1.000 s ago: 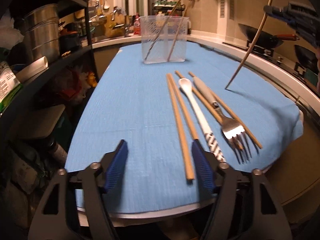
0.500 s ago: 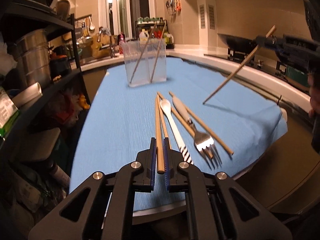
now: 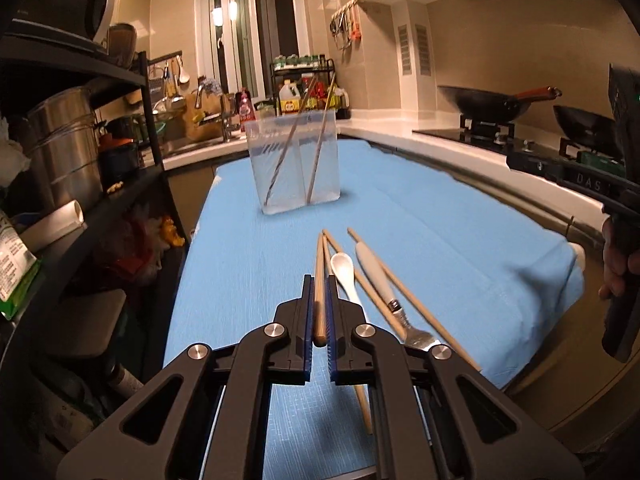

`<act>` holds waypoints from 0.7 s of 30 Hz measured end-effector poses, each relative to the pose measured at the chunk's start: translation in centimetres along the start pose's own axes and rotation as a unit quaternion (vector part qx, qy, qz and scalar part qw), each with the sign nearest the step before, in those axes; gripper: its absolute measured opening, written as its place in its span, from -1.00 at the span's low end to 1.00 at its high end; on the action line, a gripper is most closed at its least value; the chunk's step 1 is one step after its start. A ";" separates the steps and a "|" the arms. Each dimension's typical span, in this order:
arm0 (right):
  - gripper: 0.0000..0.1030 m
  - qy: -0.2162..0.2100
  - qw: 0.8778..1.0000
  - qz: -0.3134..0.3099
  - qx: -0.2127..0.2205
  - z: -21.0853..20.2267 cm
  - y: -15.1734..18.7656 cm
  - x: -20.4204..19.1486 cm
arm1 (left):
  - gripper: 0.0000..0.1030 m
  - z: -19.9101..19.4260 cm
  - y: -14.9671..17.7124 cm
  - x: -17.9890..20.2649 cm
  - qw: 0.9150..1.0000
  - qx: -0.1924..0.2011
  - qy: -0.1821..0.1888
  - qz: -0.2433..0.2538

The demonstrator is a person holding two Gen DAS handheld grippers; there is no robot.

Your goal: Organize utensils

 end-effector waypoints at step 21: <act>-0.46 -0.044 0.995 0.032 -0.078 -1.0 3.0 0.6 | -1.00 1.8 0.2 -1.2 0.999 -0.034 0.012 -0.022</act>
Point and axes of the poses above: each gripper's, at about its wrist camera, not at the fingertips, and z roughly the way its jaws point, x to its right, y to its underside, the point moved 1 cm from there along z, roughly the way its jaws point, and after that the axes turned 4 degrees about -y, right-handed, at the moved point
